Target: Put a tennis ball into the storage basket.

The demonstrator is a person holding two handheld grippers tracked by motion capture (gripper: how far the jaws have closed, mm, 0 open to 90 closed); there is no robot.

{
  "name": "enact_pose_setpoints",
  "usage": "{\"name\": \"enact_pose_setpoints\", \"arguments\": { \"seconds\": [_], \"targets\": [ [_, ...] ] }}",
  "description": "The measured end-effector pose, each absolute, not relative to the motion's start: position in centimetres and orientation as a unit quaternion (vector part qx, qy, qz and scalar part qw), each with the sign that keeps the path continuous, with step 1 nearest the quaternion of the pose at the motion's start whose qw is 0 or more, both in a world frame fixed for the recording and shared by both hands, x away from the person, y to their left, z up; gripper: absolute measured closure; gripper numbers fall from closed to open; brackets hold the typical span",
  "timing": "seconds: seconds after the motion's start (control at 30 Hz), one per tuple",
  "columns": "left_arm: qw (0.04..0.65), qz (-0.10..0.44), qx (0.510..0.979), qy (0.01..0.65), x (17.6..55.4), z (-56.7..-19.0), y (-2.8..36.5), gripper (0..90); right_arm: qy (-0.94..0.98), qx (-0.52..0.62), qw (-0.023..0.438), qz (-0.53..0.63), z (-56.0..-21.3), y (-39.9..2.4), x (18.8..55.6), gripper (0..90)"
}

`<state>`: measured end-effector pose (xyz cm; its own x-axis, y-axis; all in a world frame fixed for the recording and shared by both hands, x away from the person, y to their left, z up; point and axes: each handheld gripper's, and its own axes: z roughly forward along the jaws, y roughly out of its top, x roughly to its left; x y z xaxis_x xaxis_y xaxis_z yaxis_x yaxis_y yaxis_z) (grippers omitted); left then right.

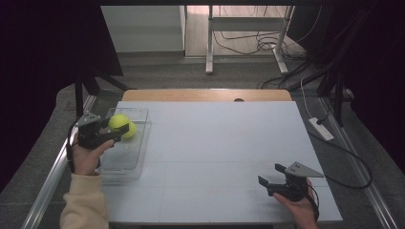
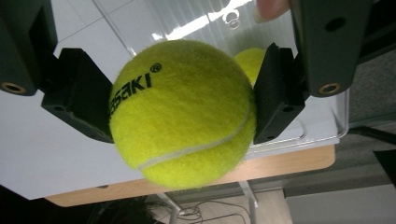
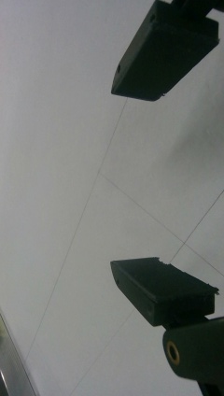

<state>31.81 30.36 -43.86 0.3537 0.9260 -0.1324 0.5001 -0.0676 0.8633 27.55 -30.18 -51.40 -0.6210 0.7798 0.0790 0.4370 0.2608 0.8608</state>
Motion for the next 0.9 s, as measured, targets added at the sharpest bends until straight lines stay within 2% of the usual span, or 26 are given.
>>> {"name": "enact_pose_setpoints", "arguments": {
  "seconds": [0.9],
  "targets": [
    [0.401,0.236,0.688,0.557,31.0,-45.2,32.5,27.3,0.775,0.392,0.184,0.460,-51.5,-30.0,27.7,13.6]
  ]
}}
